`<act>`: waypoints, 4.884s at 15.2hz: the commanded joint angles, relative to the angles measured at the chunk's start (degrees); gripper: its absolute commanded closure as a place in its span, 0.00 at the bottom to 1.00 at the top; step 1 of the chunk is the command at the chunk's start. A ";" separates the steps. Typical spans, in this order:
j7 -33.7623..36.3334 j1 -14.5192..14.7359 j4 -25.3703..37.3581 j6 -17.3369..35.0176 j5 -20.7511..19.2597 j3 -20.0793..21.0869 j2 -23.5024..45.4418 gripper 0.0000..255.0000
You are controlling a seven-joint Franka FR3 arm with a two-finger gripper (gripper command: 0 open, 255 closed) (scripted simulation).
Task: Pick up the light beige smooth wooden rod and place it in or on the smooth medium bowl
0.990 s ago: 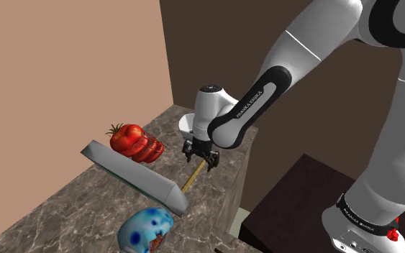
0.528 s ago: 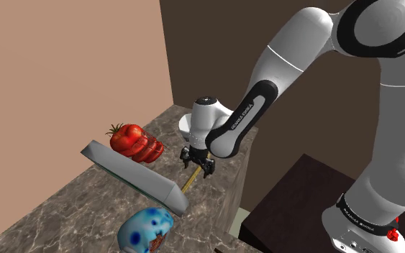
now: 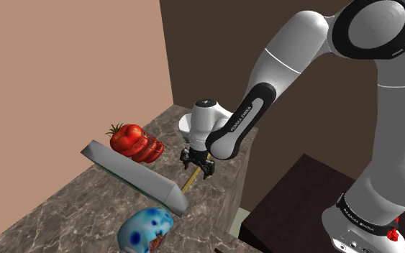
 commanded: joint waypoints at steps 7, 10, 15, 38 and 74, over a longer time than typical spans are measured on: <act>-0.06 -0.06 -0.04 0.00 0.03 0.02 -0.03 1.00; 0.01 0.00 0.00 0.00 -0.02 0.00 0.01 1.00; -1.67 -2.12 -0.46 -3.04 2.68 2.65 -3.59 1.00; -9.74 -7.89 1.84 -19.03 15.94 9.67 -19.12 1.00; -22.86 -12.85 37.85 -29.80 4.63 -1.62 10.05 1.00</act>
